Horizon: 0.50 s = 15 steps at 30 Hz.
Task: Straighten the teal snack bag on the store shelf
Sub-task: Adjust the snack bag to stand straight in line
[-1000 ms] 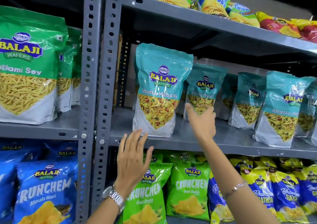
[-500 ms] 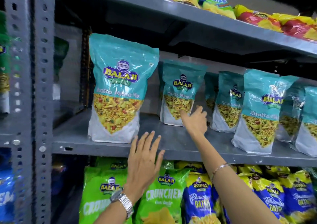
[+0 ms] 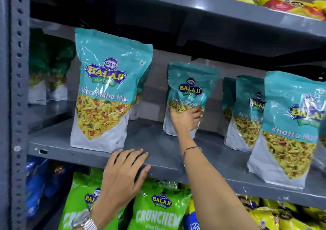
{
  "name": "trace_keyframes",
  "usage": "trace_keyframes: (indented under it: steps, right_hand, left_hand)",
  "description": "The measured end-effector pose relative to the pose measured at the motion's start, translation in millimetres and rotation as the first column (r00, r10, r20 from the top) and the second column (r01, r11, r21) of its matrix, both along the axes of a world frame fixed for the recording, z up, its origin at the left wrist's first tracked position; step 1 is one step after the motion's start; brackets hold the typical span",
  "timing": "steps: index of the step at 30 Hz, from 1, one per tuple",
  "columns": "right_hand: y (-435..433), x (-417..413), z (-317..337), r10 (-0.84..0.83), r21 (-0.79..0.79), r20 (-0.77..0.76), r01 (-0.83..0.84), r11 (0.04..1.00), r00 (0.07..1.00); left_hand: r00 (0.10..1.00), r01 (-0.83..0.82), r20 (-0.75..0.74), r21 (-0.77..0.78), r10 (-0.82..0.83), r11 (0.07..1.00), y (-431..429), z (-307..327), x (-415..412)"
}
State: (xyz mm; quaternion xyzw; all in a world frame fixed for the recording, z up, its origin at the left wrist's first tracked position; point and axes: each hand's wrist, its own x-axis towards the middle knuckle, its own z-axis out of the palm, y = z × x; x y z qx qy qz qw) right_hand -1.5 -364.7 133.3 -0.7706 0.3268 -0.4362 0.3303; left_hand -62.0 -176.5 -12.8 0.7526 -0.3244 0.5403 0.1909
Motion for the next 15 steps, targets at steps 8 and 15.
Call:
trace_keyframes:
  steps: [8, 15]
  right_hand:
    - [-10, 13, -11, -0.033, 0.03, 0.001, 0.033, 0.999, 0.999]
    - [-16, 12, -11, 0.0, 0.049, -0.025, 0.001, 0.999, 1.0]
  left_hand:
    - [0.999, -0.019, 0.044, -0.002, 0.019, 1.0, -1, -1, 2]
    - [0.999, -0.012, 0.043, 0.006, 0.012, 1.0, 1, 0, 1]
